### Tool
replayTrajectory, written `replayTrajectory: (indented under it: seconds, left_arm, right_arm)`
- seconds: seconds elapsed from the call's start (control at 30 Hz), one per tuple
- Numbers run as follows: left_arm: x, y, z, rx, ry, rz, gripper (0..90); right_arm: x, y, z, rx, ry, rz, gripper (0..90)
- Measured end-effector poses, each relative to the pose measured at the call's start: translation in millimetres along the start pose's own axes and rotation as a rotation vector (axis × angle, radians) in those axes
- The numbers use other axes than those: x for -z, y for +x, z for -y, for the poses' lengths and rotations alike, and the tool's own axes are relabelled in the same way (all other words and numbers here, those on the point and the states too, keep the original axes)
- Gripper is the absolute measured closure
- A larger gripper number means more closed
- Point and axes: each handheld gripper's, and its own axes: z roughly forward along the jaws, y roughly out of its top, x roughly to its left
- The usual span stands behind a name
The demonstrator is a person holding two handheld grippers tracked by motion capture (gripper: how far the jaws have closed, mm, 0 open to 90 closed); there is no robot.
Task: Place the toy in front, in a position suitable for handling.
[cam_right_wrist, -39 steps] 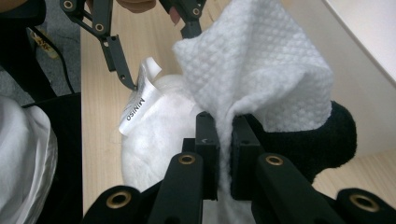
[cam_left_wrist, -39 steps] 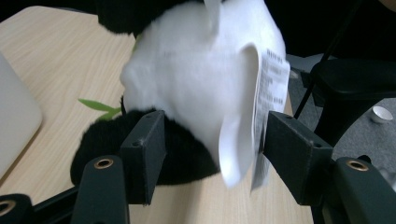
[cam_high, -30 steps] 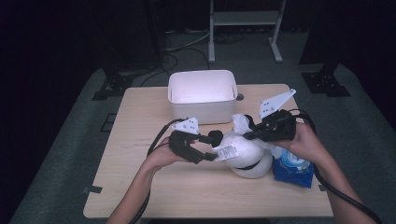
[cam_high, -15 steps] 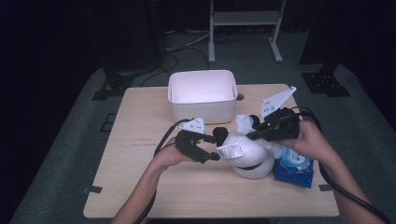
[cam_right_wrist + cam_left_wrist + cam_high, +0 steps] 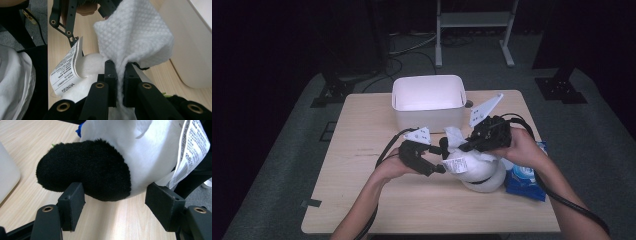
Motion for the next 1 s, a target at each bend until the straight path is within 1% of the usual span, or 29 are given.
replayTrajectory:
  seconds: [0.07,0.17,0.23,0.3,0.37,0.4,0.43,0.47,0.5,0.53,0.6,0.67,0.7,0.77,0.87,0.93,1.0]
  left_arm:
    - [0.9,0.3,1.4,0.007,-0.004,0.001,30.8]
    - [4.8,0.2,1.2,0.007,-0.012,-0.001,30.5]
    - [8.0,-1.3,-0.9,0.002,-0.020,-0.009,29.7]
    - [11.7,-3.8,-4.9,-0.014,-0.028,-0.016,28.6]
    - [13.2,-7.4,-8.7,-0.022,-0.046,-0.022,27.9]
    - [13.2,-8.8,-10.4,-0.027,-0.050,-0.023,27.3]
    - [12.3,-9.7,-11.6,-0.032,-0.050,-0.028,27.0]
    - [11.1,-10.2,-12.2,-0.032,-0.046,-0.032,25.3]
    - [8.5,-10.5,-12.3,-0.034,-0.042,-0.043,24.3]
    - [7.3,-10.7,-12.1,-0.033,-0.044,-0.049,22.9]
    - [6.5,-8.9,-10.3,-0.021,-0.050,-0.040,22.2]
    - [6.7,-7.8,-9.0,-0.013,-0.049,-0.035,22.4]
    - [6.6,-7.7,-9.1,-0.013,-0.040,-0.036,22.4]
    - [5.7,-7.8,-9.3,-0.017,-0.028,-0.039,22.4]
    - [3.2,-7.6,-8.5,-0.016,-0.018,-0.036,22.5]
    - [1.0,-7.2,-8.3,-0.015,-0.016,-0.031,22.5]
    - [1.2,-7.9,-9.7,-0.014,-0.032,-0.026,22.5]
  right_arm:
    - [-0.9,-0.9,0.7,-0.002,-0.002,-0.002,83.6]
    - [-1.8,-3.6,2.7,-0.007,-0.015,0.000,83.6]
    - [-2.7,-4.6,3.1,-0.014,-0.021,0.000,83.6]
    - [-4.5,-4.8,2.0,-0.009,-0.022,-0.003,83.5]
    - [-7.4,-4.1,-0.4,0.000,-0.016,-0.010,83.5]
    - [-9.4,-3.5,-2.2,0.006,-0.010,-0.012,83.5]
    - [-11.3,-2.4,-3.6,0.003,-0.009,-0.015,83.5]
    - [-12.9,-1.7,-4.9,0.002,-0.007,-0.018,83.3]
    - [-14.1,-2.1,-5.7,0.014,-0.008,-0.018,83.2]
    - [-15.6,-1.5,-6.8,0.011,-0.008,-0.018,83.1]
    - [-15.8,-1.3,-7.3,0.015,-0.008,-0.015,82.3]
    - [-13.2,-1.9,-6.1,0.014,-0.021,-0.010,81.0]
    - [-11.9,-1.6,-5.4,0.008,-0.023,-0.008,80.5]
    - [-7.5,-2.4,-2.9,0.013,-0.033,0.001,80.1]
    - [1.6,-2.5,3.7,0.002,-0.055,0.012,80.1]
    - [9.0,-2.5,10.0,-0.009,-0.072,0.020,80.2]
    - [12.5,-3.1,16.3,-0.022,-0.088,0.020,81.0]
